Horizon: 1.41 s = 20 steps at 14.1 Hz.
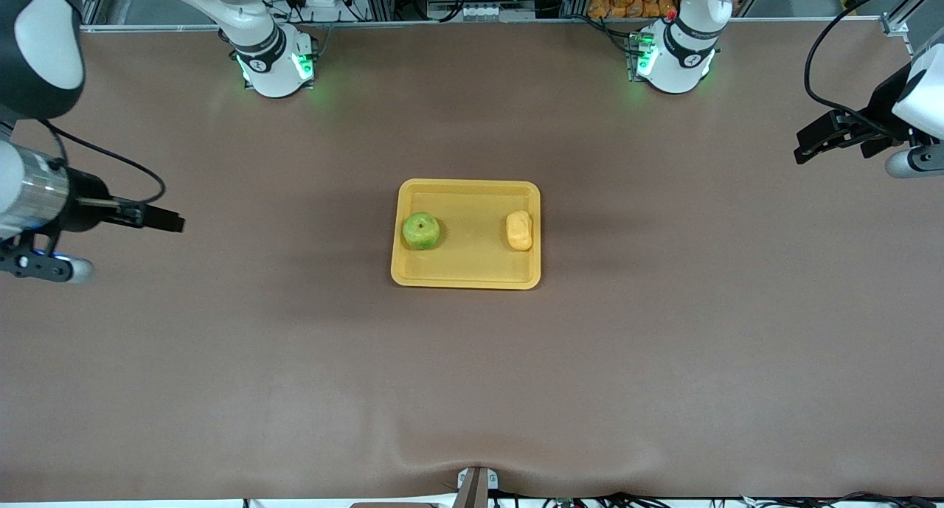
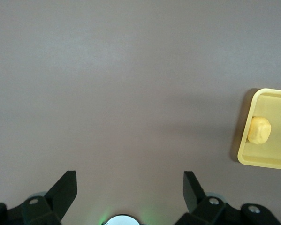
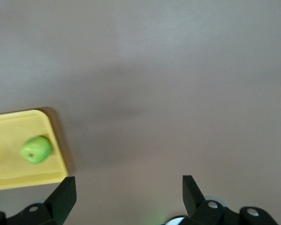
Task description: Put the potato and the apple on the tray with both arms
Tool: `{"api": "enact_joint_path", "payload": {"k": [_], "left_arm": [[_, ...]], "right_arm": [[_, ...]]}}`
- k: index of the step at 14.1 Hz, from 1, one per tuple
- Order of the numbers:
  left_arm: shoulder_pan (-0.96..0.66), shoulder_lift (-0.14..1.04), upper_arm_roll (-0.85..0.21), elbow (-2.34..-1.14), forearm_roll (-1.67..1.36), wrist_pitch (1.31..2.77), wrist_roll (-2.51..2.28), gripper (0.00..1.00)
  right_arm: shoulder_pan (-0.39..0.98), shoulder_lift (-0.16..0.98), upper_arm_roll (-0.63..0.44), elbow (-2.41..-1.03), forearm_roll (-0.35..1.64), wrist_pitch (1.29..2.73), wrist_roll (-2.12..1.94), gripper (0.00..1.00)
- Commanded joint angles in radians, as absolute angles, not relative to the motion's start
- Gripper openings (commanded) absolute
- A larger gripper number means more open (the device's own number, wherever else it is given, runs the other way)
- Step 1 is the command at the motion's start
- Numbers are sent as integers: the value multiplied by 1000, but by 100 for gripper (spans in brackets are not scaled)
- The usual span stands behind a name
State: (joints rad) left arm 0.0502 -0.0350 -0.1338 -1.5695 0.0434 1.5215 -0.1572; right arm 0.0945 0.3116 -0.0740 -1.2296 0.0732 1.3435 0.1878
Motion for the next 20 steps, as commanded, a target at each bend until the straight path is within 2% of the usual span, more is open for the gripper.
{"api": "enact_joint_path", "payload": {"k": [1, 8, 12, 20], "left_arm": [[52, -20, -132, -1543, 34, 1514, -143, 100], [46, -28, -137, -1569, 35, 1514, -137, 100], [51, -25, -135, -1559, 34, 1514, -135, 100], [51, -26, -133, -1549, 32, 1514, -144, 100]], "right_arm": [[45, 223, -55, -1313, 43, 1347, 94, 100], [3, 88, -54, -1374, 40, 1356, -49, 100], [0, 17, -54, -1448, 23, 1436, -138, 100], [-18, 12, -55, -1453, -25, 1442, -150, 100]]}}
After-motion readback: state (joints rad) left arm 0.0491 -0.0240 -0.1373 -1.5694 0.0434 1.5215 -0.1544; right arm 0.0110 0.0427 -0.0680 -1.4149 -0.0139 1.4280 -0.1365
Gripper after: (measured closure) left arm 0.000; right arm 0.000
